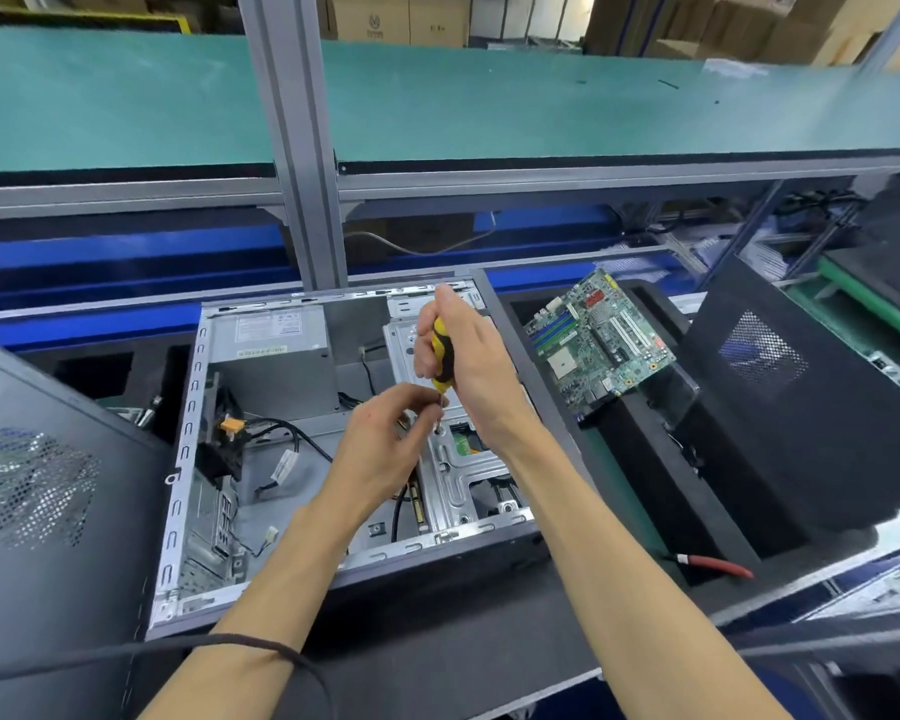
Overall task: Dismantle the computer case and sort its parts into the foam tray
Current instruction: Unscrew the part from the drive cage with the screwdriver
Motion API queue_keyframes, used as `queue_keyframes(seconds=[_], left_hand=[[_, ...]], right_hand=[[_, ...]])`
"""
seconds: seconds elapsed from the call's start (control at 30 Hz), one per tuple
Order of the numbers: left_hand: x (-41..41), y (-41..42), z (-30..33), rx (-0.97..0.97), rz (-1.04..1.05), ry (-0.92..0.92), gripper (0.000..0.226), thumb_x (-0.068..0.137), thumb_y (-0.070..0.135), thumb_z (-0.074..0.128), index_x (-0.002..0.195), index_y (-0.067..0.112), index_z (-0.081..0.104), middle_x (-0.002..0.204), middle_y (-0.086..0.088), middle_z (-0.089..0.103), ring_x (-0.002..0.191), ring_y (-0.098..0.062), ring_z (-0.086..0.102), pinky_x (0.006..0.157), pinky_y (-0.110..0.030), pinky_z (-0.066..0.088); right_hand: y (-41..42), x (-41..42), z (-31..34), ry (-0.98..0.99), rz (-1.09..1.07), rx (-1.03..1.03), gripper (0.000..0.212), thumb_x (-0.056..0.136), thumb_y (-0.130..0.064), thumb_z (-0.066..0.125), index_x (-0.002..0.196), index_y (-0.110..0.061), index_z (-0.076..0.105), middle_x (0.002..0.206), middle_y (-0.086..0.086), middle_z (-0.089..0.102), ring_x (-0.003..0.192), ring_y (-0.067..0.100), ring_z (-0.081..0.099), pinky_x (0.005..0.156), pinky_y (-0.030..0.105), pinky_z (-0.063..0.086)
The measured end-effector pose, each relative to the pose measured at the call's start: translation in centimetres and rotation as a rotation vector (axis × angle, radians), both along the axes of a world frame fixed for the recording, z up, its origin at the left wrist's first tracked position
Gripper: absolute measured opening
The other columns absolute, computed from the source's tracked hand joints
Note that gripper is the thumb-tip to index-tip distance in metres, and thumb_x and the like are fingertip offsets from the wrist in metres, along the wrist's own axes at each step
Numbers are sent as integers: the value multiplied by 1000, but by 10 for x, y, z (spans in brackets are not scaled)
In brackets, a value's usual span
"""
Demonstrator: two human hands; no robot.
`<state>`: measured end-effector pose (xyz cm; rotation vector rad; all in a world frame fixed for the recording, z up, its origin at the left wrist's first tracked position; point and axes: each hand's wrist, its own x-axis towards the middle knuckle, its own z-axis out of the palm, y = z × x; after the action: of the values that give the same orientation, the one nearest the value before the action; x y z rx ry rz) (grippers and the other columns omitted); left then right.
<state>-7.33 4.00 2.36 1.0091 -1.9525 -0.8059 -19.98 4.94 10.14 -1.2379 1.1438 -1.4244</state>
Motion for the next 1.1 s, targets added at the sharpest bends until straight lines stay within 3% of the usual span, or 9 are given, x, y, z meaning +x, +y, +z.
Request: queue_keyframes(seconds=[0.13,0.3,0.43,0.57,0.63,0.73,0.9,1.0,1.1], left_hand=[[0,3,1,20,-13,-11,17,94,22,67,92,38,63,86,24,67,83,-3,62,73,-11,44],[-3,5,15,69,-82,101,20,96,26,65,98,46,65,91,23,72,85,-8,68,76,-17,51],[-6,6,17,58,-53,88,14,91,19,70,91,33,74,82,22,72,76,-8,68,70,-19,51],[-9,9,18,69,-36,140,12,88,17,76,79,17,68,71,13,67,64,-7,62,61,-16,46],[-10,9,19,89,-23,177,21,87,19,78,74,21,61,69,12,63,61,-4,57,60,-11,41],[-10,5,20,79,-15,199,30,86,17,78,71,20,53,73,6,54,66,-8,49,64,-16,40],[-8,5,18,162,-91,155,13,92,19,72,84,19,62,73,-3,57,64,-10,47,62,-23,40],[0,5,15,155,-119,125,20,98,17,61,108,31,72,85,5,68,67,-7,54,65,-17,45],[0,2,15,116,-75,92,18,97,14,63,103,26,75,88,13,72,75,-10,64,67,-16,49]], right_hand=[[6,-5,-2,-78,1,-37,52,107,-45,38,64,-24,59,56,-5,50,54,13,46,56,23,38],[2,0,4,3,45,-19,58,107,-46,34,57,-25,56,56,-6,50,53,8,45,58,15,40],[6,-10,-8,56,-51,37,60,104,-52,25,78,-30,74,87,-2,71,84,11,62,78,20,48],[26,-32,-44,356,-201,95,38,101,-30,39,91,-12,71,84,5,67,83,21,62,79,36,49],[36,-36,-57,539,-140,111,22,99,-14,50,88,-22,68,77,-8,66,71,7,59,72,24,47],[43,-37,-68,693,-35,132,15,93,-17,60,99,-26,71,77,-13,68,73,1,61,65,10,42],[37,-37,-68,829,-99,50,10,93,-22,67,84,-23,69,69,-7,65,65,12,56,60,25,40],[34,-36,-68,965,-75,-55,16,98,-22,64,101,-14,76,84,1,71,76,16,58,70,31,41],[34,-37,-70,974,-34,-70,19,99,-20,59,110,-14,75,90,3,70,82,20,60,71,37,48]])
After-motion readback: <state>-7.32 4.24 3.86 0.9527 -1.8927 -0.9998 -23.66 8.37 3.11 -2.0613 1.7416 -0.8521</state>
